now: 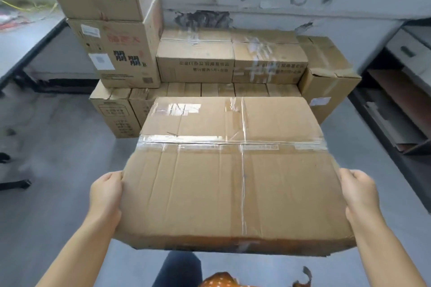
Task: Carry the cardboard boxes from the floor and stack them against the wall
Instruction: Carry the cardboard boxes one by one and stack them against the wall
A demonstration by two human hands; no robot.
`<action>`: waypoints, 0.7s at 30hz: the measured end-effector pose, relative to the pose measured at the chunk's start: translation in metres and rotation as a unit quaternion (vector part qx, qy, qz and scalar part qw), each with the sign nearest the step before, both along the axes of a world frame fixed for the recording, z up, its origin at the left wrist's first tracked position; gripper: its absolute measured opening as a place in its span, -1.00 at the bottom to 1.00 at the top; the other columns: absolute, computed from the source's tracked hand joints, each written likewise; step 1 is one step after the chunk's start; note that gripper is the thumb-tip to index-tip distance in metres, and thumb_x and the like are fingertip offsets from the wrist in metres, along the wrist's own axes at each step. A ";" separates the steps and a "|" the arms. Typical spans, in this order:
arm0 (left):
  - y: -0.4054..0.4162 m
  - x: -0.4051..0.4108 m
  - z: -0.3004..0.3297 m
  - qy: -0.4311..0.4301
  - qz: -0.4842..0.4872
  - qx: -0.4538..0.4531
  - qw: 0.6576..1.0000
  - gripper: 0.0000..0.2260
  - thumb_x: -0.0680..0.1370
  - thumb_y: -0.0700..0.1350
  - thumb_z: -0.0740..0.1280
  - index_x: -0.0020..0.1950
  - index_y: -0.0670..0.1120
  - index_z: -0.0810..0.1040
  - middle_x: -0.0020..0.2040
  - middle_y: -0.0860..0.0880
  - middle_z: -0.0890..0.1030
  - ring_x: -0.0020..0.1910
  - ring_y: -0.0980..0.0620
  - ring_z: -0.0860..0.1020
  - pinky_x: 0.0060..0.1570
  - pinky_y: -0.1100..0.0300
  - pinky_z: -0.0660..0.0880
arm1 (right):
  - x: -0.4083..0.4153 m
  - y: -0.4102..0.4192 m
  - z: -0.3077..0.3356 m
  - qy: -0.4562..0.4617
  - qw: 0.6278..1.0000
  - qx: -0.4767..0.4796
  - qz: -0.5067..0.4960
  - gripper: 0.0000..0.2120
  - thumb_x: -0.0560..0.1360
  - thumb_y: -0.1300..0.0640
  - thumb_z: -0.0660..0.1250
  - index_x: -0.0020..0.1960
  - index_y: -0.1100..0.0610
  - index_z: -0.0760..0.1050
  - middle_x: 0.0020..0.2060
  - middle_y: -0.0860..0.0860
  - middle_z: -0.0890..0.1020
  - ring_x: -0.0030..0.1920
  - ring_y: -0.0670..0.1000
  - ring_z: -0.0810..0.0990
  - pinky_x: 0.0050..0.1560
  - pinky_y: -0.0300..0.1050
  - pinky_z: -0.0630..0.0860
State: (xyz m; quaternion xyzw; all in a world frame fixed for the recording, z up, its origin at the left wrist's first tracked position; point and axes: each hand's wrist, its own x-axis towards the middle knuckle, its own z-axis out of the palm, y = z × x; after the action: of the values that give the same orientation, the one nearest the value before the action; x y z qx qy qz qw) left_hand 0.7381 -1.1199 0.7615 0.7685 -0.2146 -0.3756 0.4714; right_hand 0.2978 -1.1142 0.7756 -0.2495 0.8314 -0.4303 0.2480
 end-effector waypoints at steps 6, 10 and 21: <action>-0.142 0.026 -0.008 0.015 0.038 -0.011 0.999 -0.80 0.50 -0.27 0.25 -0.30 -0.09 0.52 -0.32 -0.03 0.49 -0.35 0.03 0.38 -0.38 0.16 0.31 | 0.029 -0.152 -0.007 -0.007 1.000 -0.009 0.026 -0.74 0.46 0.24 0.19 -0.38 0.13 0.23 -0.44 0.02 0.30 -0.40 0.03 0.22 -0.36 -0.08 0.12; -0.244 0.054 0.003 0.013 0.018 -0.011 1.000 -0.84 0.52 -0.23 0.26 -0.23 -0.08 0.55 -0.24 -0.02 0.52 -0.25 -0.02 0.43 -0.28 0.13 0.35 | 0.053 -0.238 -0.009 -0.008 1.000 -0.005 0.008 -0.71 0.48 0.25 0.18 -0.39 0.12 0.22 -0.45 0.01 0.30 -0.41 0.01 0.23 -0.37 -0.08 0.12; -0.473 0.062 0.040 0.015 -0.022 -0.023 0.999 -0.79 0.53 -0.23 0.23 -0.29 -0.07 0.50 -0.27 -0.03 0.49 -0.31 0.02 0.39 -0.30 0.13 0.33 | 0.061 -0.436 0.016 -0.014 0.999 -0.043 -0.020 -0.71 0.48 0.22 0.17 -0.38 0.10 0.17 -0.44 0.01 0.24 -0.38 0.02 0.19 -0.32 -0.08 0.11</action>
State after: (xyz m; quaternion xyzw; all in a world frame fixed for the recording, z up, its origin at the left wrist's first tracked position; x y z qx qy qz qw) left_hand 0.7997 -1.5925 0.8012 0.7470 -0.2328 -0.3918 0.4840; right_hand 0.3590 -1.5502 0.7919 -0.2369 0.8132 -0.4744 0.2397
